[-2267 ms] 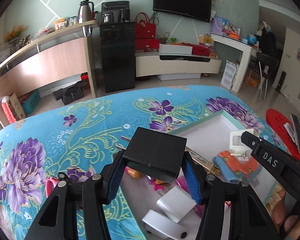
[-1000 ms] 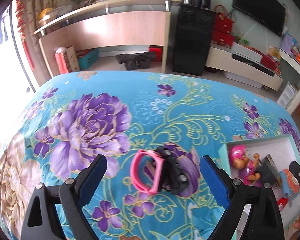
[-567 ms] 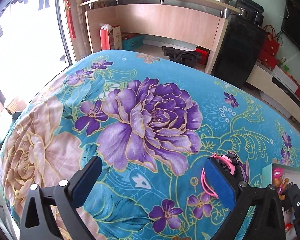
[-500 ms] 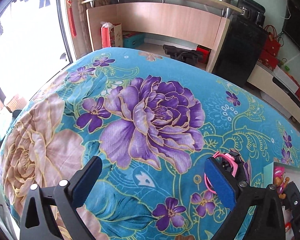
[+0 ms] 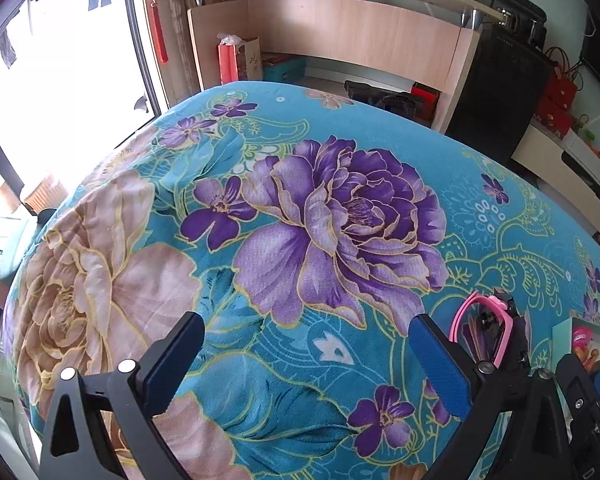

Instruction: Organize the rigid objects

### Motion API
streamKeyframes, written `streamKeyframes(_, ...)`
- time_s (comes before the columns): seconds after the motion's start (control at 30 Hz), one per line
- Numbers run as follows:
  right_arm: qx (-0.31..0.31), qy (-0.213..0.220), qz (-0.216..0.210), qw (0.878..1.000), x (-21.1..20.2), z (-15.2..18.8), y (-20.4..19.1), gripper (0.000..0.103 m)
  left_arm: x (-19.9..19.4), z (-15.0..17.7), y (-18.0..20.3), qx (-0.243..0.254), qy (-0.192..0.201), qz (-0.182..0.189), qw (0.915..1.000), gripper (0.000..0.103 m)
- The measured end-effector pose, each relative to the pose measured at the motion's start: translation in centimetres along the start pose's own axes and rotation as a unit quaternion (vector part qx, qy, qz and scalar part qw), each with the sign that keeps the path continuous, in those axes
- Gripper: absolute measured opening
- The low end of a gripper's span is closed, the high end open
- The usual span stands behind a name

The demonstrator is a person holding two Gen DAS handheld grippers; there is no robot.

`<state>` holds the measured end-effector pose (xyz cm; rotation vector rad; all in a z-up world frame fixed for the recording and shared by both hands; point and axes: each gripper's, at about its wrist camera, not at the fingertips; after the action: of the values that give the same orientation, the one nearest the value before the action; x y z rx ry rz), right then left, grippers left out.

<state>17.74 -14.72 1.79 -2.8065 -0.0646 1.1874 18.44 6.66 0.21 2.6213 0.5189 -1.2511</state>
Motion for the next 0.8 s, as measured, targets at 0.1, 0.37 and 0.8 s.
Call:
streamKeyframes(0.1,0.006,-0.007,-0.011,1.000,0.5,0.0,-0.1,0.092,0.0,0.1,-0.3,-0.001,-0.001,0.003,1.0000,0.103)
streamKeyframes(0.37,0.022,-0.016,-0.039,0.999,1.2,0.2,-0.9,0.092,0.4,0.7,-1.7,-0.009,-0.016,0.000,0.9998,0.103)
streamKeyframes(0.8,-0.003,-0.029,-0.043,0.999,3.0,1.2,-2.4,0.092,2.1,1.3,-1.5,-0.012,-0.038,0.024,0.9989,0.103)
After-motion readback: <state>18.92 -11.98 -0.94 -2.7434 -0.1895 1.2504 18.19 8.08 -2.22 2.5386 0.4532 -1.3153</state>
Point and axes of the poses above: each gripper's, at about its wrist camera, not at the fingertips, and x roughly the way its jaws point, y to its right, z to its underside, and after that the axes turned 6 degrees about y, right-handed
